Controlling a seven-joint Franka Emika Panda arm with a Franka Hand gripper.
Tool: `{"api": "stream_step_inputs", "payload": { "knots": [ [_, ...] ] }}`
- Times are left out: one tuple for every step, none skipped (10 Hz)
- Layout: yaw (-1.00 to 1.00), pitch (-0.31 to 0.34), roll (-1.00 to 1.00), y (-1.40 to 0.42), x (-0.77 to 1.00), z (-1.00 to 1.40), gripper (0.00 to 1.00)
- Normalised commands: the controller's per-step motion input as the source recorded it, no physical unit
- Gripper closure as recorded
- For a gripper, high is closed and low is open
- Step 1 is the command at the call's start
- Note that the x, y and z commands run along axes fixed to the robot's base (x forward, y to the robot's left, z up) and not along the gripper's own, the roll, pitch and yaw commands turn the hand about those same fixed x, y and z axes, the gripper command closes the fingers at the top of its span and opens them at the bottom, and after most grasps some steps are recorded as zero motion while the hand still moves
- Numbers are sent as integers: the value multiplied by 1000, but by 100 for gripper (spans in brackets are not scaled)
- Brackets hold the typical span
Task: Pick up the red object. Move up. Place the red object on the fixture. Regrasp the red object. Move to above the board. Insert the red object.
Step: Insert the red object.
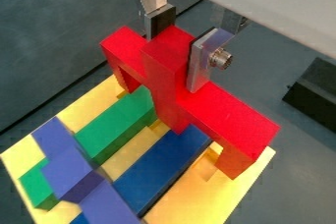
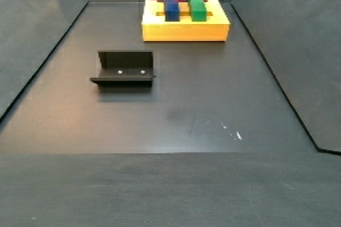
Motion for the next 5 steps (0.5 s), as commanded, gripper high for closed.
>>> {"api": "stream_step_inputs", "payload": {
  "knots": [
    [0,0,140,14,-77,-89,100],
    [-37,-46,6,0,-257,-23,100],
    [0,-111,-39,-14,-266,-169,100],
    [0,-121,-207,-29,-137,-189,100],
    [0,-94,-244,0,-66,-134,100]
  ]
}}
